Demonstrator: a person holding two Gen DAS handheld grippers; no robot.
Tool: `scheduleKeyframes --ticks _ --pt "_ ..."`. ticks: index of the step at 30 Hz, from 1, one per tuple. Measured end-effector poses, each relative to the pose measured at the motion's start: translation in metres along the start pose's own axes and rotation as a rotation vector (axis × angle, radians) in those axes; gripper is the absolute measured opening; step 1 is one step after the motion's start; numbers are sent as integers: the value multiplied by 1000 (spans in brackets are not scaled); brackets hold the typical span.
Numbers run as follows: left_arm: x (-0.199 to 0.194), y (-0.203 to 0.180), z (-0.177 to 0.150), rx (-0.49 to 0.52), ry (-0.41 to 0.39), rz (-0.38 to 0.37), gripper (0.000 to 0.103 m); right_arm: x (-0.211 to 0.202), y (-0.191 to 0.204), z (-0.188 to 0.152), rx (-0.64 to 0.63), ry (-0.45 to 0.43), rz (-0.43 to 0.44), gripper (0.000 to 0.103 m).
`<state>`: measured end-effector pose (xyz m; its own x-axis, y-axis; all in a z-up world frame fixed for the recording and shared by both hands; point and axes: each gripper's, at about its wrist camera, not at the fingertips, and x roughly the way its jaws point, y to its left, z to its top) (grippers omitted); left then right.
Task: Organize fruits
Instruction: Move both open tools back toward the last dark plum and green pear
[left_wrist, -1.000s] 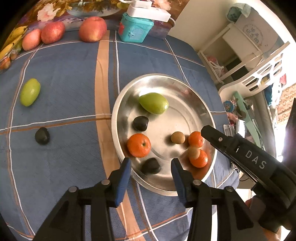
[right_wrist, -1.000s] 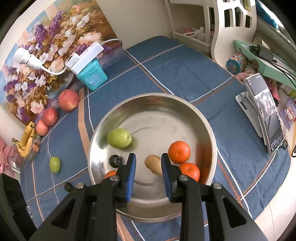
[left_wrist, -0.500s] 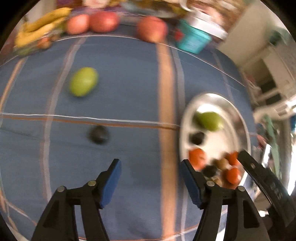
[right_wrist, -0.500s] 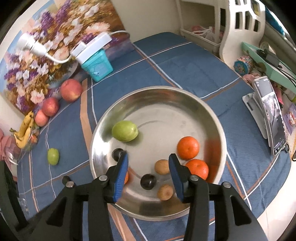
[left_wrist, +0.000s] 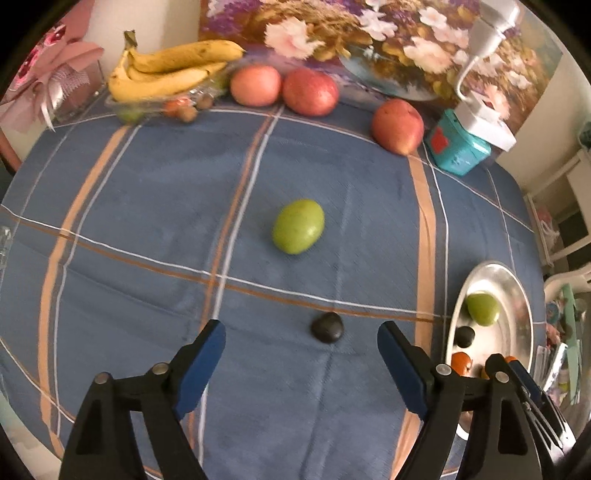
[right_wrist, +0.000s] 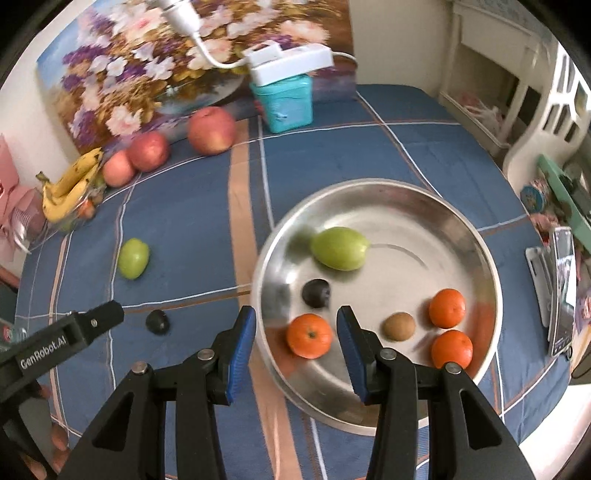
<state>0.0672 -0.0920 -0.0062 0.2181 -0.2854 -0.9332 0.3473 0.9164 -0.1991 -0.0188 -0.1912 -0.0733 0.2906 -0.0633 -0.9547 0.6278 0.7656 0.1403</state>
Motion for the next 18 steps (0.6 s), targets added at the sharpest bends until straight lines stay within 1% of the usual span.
scheduleKeyframes --ticks 3,4,5,6,8,11,14,15,18 --pt "-2 2 4 10 -17 16 97 1 6 1 -13 -5 -3 47" --pt "-2 3 4 14 -23 22 101 1 8 0 -16 -7 -3 48" --pt "-3 4 5 17 -27 25 103 2 9 0 -17 -8 -3 57" --pt "-3 3 5 19 -33 31 103 4 10 0 -14 -8 -2 74" --pt "-1 1 6 26 -48 48 103 6 10 -1 -12 -7 6 88" --pt "-3 3 7 40 -60 71 103 10 12 -3 -19 -5 2 89" --pt "-7 4 10 54 -86 86 103 14 15 -4 -29 -12 -15 98" --pt "-8 4 11 56 -99 95 103 14 15 -3 -33 -19 -18 98" --pt "-16 5 17 62 -162 172 103 12 18 -3 -41 -41 -19 98"
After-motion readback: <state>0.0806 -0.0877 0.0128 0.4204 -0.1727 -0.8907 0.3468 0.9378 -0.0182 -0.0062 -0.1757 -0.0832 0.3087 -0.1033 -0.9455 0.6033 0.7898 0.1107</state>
